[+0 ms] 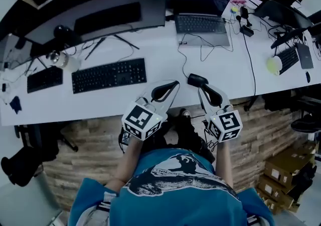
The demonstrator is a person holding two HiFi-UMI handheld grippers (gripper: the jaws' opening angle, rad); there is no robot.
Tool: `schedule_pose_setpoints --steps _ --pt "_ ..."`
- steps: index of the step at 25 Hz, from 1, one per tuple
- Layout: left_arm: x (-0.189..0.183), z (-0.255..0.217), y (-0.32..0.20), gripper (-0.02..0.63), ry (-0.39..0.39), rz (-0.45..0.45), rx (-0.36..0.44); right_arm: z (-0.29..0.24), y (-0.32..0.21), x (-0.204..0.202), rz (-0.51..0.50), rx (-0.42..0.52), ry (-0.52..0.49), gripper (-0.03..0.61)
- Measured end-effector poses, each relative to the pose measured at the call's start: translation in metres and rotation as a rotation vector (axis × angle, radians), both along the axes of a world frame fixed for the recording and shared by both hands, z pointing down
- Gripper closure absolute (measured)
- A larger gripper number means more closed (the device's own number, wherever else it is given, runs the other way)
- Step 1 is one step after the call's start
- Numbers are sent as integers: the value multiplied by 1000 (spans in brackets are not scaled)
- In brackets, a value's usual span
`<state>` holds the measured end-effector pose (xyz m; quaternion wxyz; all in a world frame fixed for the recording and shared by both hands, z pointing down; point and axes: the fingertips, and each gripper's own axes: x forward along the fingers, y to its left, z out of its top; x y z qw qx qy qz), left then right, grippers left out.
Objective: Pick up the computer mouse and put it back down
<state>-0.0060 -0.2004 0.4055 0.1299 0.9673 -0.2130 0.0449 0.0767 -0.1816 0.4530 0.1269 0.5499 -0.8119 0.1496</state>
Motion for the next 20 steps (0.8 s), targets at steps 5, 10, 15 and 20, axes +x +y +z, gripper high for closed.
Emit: schedule_pose_setpoints --steps 5,10,15,20 --pt "9 7 0 598 -22 -148 -14 20 -11 19 -140 -44 2 520" --pt "27 18 17 597 -51 -236 -34 50 -11 32 -260 -93 27 511" --pt "42 28 33 598 -73 -296 -48 85 -13 39 -367 -156 84 482" --pt "50 33 44 597 -79 -349 -55 123 -24 48 -464 -194 211 414"
